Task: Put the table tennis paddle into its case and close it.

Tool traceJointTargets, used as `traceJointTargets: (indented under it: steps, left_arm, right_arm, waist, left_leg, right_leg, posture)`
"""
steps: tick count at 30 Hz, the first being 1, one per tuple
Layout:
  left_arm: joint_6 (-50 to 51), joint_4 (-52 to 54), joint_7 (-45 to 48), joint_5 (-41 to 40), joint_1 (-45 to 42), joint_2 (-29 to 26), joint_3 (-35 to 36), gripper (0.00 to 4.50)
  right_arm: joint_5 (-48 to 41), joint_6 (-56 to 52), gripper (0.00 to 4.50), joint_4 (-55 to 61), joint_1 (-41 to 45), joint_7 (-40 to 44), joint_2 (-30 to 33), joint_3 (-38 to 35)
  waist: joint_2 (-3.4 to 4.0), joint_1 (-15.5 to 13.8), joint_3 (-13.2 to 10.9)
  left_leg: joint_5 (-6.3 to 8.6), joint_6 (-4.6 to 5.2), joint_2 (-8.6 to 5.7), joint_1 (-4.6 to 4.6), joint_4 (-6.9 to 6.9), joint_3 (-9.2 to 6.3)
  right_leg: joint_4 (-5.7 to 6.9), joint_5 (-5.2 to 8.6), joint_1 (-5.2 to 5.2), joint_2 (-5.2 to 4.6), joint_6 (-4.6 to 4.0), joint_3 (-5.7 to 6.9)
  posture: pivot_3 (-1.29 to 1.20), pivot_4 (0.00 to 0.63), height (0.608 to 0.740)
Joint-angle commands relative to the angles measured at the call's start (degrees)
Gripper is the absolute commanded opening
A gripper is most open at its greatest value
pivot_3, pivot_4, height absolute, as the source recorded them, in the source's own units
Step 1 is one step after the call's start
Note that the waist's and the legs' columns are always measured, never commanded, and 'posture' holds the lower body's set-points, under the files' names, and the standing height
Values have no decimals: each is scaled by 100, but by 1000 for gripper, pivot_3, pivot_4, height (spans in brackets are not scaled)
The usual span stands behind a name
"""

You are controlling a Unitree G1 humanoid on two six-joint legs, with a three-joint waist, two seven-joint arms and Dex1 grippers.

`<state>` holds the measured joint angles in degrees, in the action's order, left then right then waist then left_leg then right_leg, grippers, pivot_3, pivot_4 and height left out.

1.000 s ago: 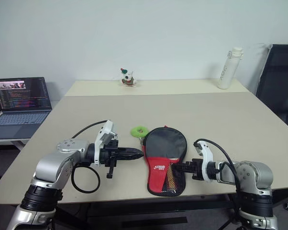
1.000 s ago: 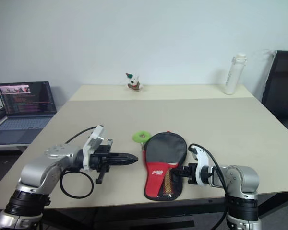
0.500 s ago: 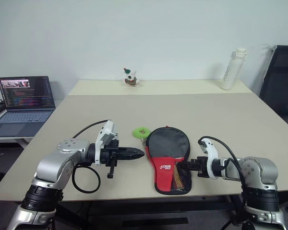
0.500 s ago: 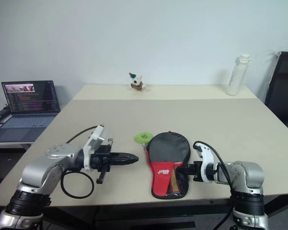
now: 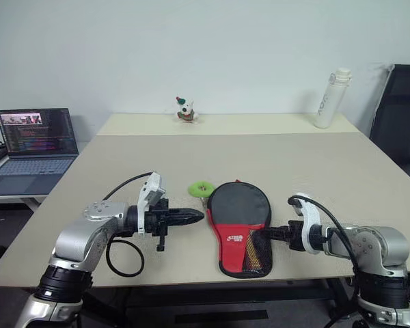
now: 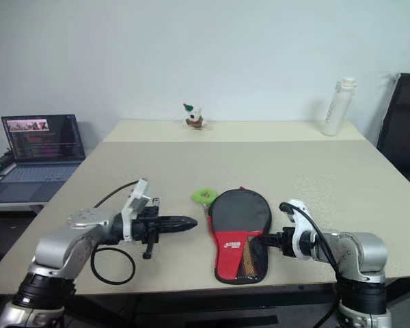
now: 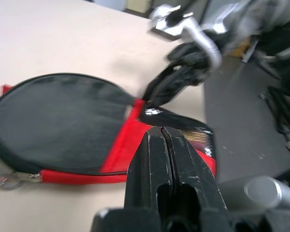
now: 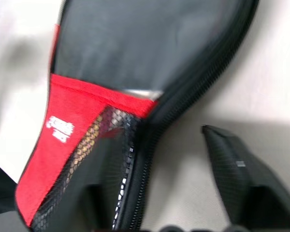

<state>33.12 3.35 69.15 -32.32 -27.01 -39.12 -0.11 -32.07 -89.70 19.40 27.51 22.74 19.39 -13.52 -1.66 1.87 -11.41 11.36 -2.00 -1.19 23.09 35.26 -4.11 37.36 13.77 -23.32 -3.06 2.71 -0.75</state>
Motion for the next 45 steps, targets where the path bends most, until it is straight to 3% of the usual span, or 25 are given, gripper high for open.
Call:
traceJointTargets:
  steps: [1,2,7,11,14,19,25,34,44,45]
  left_arm:
    - [-117,-25,-208,20,-50,21,206,0]
    - [-141,-65,-268,43,-68,25,224,0]
    - [-443,-476,-681,301,-298,106,331,0]
    - [-709,-987,-1114,646,-549,221,325,0]
    - [-874,-1387,-1423,916,-735,322,292,531]
    - [-1151,-2105,-1855,1315,-1120,589,233,2307]
    - [-1685,-3899,-2658,1926,-2126,1252,148,4391]
    - [-2202,-6711,-2673,2476,-3383,1795,99,4476]
    - [-2285,-7267,-2383,2906,-3341,1806,12,4476]
    - [-2290,-7253,-2360,2918,-3317,1802,23,4115]
  right_arm:
    - [-392,360,4269,757,-40,465,405,253]
    - [-478,558,4460,902,-17,647,541,357]
    - [-259,1764,4460,992,274,1111,910,1267]
    - [283,2654,4460,239,543,943,533,2071]
    - [579,3124,4500,-263,626,895,253,2414]
    - [1065,3771,4500,-1036,748,798,-67,2726]
    - [1326,3965,4500,-1290,769,728,-249,2772]
    - [1614,3941,4500,-1488,755,378,-470,2688]
    - [1651,3877,4500,-1416,741,212,-524,2611]
    - [1653,3889,4500,-1418,754,201,-530,2609]
  waist:
    - [0,0,0]
    - [0,1,0]
    - [0,8,0]
    - [-2,-1,1]
    - [-2,-5,1]
    - [-3,-11,1]
    - [-4,-35,1]
    - [-4,11,1]
    - [-5,8,2]
    - [-5,8,2]
  left_leg:
    - [0,0,0,1,-7,0]
    - [0,0,0,1,-11,0]
    - [0,0,-4,3,-23,1]
    - [0,0,-6,1,-23,-6]
    - [0,-1,-6,3,-23,-7]
    - [0,-1,-9,9,-22,-8]
    - [-2,-2,-19,13,-15,-18]
    - [-1,-2,-24,15,-19,-15]
    - [-1,-2,-23,15,-18,-17]
    - [-1,-3,-23,15,-18,-17]
  right_leg:
    - [-9,-1,0,0,1,1]
    - [-15,-1,0,0,1,2]
    - [-31,-2,0,3,3,8]
    - [-29,-3,1,9,2,16]
    - [-28,-3,1,9,2,15]
    - [-31,-5,-1,-2,3,14]
    - [-26,-7,-1,1,6,30]
    - [-23,-9,-7,2,7,31]
    - [-12,-9,-10,4,7,32]
    - [-11,-9,-10,4,7,32]
  posture:
    - [0,150,740]
    - [0,150,740]
    - [0,150,740]
    - [0,150,740]
    - [0,150,740]
    - [0,150,740]
    - [0,150,740]
    - [0,150,740]
    - [0,150,740]
    - [0,150,740]
